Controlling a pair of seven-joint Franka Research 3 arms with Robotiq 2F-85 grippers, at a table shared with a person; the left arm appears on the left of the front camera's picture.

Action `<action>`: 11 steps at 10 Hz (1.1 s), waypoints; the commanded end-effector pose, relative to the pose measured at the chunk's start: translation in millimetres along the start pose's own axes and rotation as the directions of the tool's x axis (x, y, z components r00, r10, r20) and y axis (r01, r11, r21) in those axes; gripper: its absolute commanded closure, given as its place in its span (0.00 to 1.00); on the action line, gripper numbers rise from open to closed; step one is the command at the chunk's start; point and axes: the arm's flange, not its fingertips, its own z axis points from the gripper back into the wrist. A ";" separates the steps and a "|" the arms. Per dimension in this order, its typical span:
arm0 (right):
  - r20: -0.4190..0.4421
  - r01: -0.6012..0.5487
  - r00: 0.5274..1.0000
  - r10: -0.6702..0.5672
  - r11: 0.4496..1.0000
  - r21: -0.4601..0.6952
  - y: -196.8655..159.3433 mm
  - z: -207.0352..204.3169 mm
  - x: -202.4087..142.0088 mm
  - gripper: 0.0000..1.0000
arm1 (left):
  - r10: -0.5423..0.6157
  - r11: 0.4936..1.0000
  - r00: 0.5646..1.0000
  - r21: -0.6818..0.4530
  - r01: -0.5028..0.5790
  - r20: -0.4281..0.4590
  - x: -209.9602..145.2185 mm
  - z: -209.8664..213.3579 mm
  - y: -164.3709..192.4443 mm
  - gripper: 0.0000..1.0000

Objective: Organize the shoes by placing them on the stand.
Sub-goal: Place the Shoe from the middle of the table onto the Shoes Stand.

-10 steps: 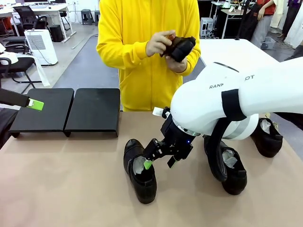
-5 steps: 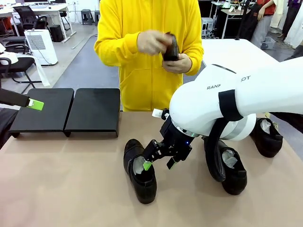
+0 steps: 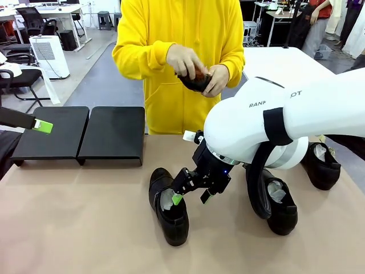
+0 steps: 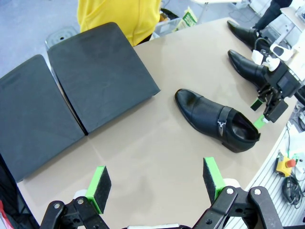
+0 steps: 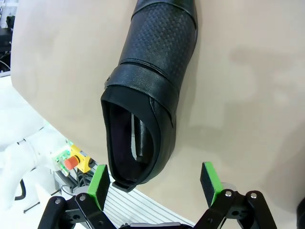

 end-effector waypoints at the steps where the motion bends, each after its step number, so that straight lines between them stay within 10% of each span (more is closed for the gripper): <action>1: 0.004 0.007 1.000 -0.007 1.000 0.016 3.8 0.0 3.4 0.00 | -0.007 1.000 1.000 -0.013 0.007 0.007 -1.9 -0.1 0.5 0.00; 3: 0.000 0.000 1.000 0.000 1.000 0.000 0.0 0.0 0.0 0.00 | -0.007 1.000 1.000 -0.013 0.007 0.007 -1.9 -0.1 0.5 0.00; 9: 0.171 0.014 0.985 0.018 0.983 -0.184 -25.3 168.7 -144.2 0.00 | -0.007 1.000 1.000 -0.013 0.007 0.007 -1.9 -0.1 0.5 0.00; 11: 0.072 -0.080 0.993 0.095 0.980 -0.182 -1.2 118.2 -106.0 0.00 | -0.007 1.000 1.000 -0.013 0.007 0.007 -1.9 -0.1 0.5 0.00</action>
